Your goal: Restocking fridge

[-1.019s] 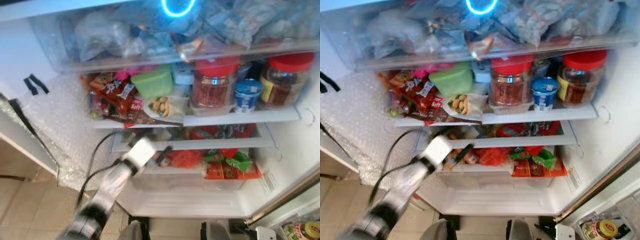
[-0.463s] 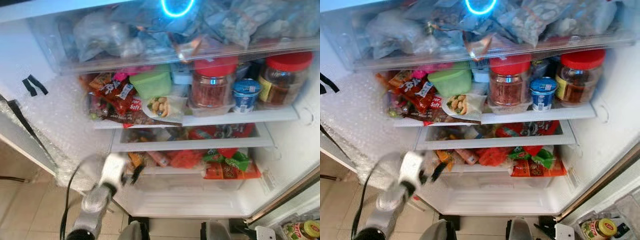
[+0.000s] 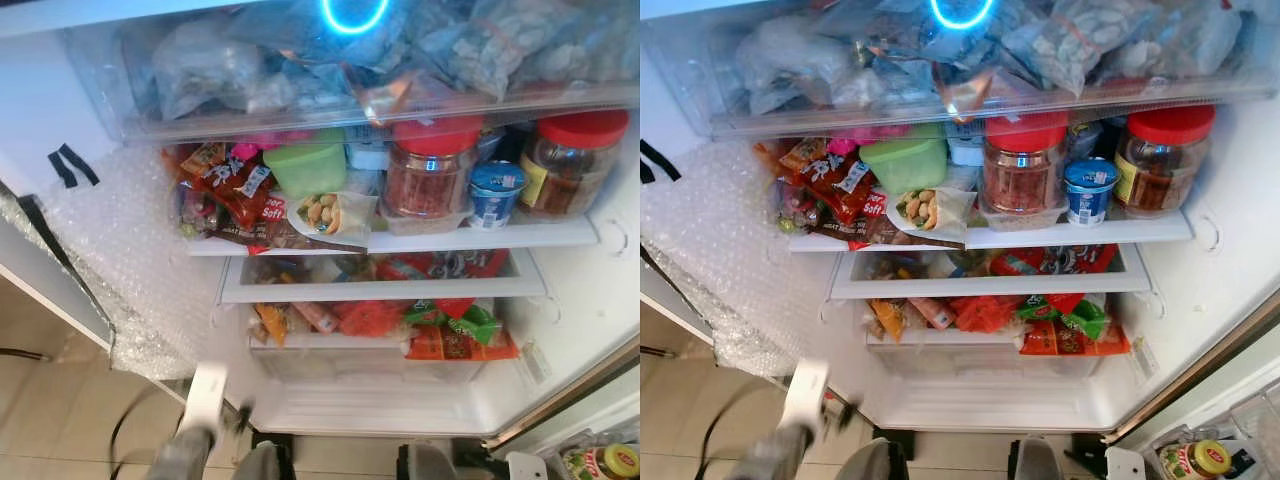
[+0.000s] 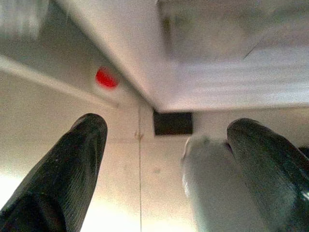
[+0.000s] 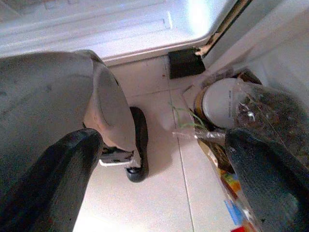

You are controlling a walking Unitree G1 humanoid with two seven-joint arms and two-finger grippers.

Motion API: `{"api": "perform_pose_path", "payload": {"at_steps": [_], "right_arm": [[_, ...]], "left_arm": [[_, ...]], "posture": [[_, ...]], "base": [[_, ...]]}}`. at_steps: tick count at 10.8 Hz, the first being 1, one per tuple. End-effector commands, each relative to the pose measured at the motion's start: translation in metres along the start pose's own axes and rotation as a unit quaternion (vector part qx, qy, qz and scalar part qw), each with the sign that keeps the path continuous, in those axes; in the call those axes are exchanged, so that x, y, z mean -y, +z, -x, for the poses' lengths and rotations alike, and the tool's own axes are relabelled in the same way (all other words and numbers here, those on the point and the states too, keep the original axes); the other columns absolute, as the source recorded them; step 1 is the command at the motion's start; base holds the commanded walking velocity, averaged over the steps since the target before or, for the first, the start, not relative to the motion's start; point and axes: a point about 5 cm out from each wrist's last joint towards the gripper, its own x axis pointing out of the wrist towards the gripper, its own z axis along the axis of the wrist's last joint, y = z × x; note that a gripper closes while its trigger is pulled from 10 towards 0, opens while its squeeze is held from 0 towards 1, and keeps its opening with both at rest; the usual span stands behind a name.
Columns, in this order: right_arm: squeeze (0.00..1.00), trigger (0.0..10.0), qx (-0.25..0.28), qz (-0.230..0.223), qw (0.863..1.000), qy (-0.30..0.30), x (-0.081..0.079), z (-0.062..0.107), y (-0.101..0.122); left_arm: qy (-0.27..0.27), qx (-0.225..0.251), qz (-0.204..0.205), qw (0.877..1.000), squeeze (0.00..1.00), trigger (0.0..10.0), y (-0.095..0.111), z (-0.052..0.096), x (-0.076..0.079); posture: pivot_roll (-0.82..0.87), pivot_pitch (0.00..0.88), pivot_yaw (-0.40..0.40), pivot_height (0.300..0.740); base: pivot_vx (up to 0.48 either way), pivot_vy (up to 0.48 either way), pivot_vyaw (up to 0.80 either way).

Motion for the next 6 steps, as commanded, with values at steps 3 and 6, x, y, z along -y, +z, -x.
{"api": "perform_pose_path", "payload": {"at_steps": [3, 6], "right_arm": [[0.00, 10.0, -0.014, 0.011, 1.000, 0.002, 0.001, 0.002, -0.009], [0.00, 10.0, -0.019, 0.037, 0.999, 0.015, 0.001, 0.002, -0.009]], "left_arm": [[0.057, -0.062, 0.018, 0.996, 0.00, 10.0, -0.032, 0.010, -0.017], [0.073, -0.080, 0.024, 0.994, 0.00, 10.0, -0.044, 0.014, -0.018]], "posture": [[-0.16, 0.047, 0.088, 0.648], [-0.14, 0.058, 0.077, 0.648]], "base": [[0.000, 0.000, 0.00], [0.000, 0.000, 0.00]]}}
